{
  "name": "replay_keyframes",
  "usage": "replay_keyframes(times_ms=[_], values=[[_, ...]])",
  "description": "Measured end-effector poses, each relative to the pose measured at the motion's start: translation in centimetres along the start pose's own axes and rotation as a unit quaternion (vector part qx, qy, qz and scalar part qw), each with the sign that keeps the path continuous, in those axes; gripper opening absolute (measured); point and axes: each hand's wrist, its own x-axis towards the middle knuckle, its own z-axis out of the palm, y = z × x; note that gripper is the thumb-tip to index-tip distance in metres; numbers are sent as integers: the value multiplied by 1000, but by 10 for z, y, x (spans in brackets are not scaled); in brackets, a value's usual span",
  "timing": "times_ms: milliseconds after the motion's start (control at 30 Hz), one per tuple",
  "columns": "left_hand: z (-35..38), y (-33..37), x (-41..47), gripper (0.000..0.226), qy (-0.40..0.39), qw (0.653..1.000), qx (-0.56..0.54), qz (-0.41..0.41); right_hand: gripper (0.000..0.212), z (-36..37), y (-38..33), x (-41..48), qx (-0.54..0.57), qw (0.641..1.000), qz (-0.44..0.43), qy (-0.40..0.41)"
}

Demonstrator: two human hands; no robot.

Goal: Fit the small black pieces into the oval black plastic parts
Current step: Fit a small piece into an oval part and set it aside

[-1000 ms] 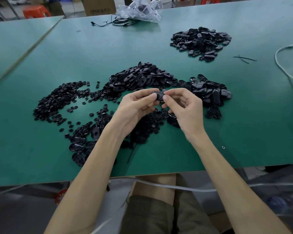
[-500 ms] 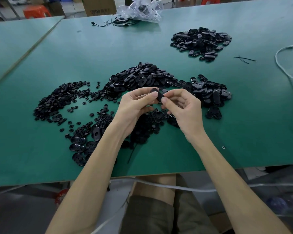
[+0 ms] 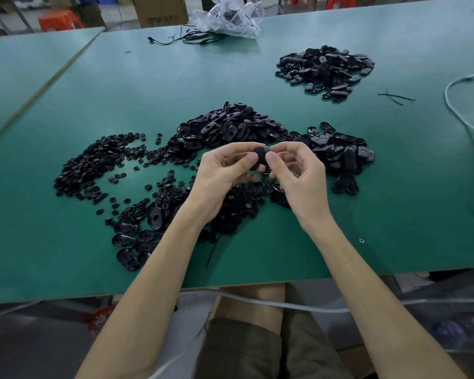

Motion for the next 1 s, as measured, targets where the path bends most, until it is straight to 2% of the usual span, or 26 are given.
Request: replay_keyframes(times_ms=[200, 367, 833, 1000], values=[[3, -1, -1, 28, -20, 999, 46, 3, 9, -2, 2, 1, -5, 1000, -3, -1], [3, -2, -1, 23, -26, 999, 46, 4, 5, -3, 4, 1, 2, 1000, -2, 6], [6, -3, -1, 21, -8, 998, 61, -13, 5, -4, 0, -1, 8, 1000, 0, 2], [8, -3, -1, 17, 12, 996, 84, 4, 6, -3, -2, -2, 13, 1000, 1, -10]])
